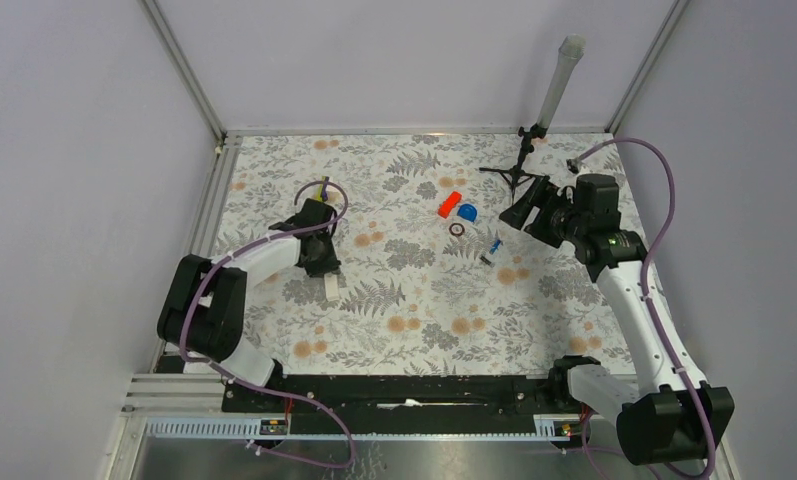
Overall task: Load the batteries into the remote control
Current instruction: Pick up the remote control from the center of the board, then adjust the remote control.
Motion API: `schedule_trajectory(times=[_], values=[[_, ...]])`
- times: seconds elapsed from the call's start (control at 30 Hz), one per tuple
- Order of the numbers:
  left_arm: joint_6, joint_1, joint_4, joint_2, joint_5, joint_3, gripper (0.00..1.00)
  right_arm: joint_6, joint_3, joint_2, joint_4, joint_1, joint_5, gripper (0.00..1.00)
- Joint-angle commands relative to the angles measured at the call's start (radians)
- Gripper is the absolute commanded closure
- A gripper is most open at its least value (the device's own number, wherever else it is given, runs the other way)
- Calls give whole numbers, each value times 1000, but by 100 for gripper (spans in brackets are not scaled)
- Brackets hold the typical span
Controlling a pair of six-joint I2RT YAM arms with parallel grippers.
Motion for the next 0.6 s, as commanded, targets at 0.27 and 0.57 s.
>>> schedule_trajectory(times=[0.27, 0.57], values=[[144, -20, 115, -222, 488, 188, 100, 242, -170, -35, 470, 152, -265, 15], [-298, -32, 678, -318, 954, 209, 100, 380, -123, 82, 837, 505, -133, 9]])
